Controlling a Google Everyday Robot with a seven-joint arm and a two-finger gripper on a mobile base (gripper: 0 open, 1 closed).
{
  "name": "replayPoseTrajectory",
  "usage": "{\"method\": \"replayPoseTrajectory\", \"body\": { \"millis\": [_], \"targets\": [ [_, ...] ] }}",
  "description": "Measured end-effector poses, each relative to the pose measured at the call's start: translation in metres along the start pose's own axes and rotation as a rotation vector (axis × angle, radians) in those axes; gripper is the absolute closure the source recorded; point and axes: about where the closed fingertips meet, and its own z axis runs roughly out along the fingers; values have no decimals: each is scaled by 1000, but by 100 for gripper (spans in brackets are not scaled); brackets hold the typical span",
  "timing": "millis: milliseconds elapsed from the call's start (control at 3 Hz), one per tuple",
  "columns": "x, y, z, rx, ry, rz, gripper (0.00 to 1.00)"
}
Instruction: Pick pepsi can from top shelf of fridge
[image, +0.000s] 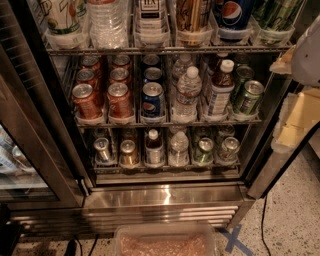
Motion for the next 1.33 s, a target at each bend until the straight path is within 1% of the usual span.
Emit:
{"method": "replayPoseTrajectory", "body": {
  "millis": [333, 667, 1000, 1333],
  "targets": [
    [0, 0, 0, 0, -1, 0, 0],
    [-2, 1, -1, 9, -27, 10, 0],
    [-3, 10, 2, 39, -116, 66, 0],
    [-7, 8, 3, 118, -269, 128, 0]
  ]
}}
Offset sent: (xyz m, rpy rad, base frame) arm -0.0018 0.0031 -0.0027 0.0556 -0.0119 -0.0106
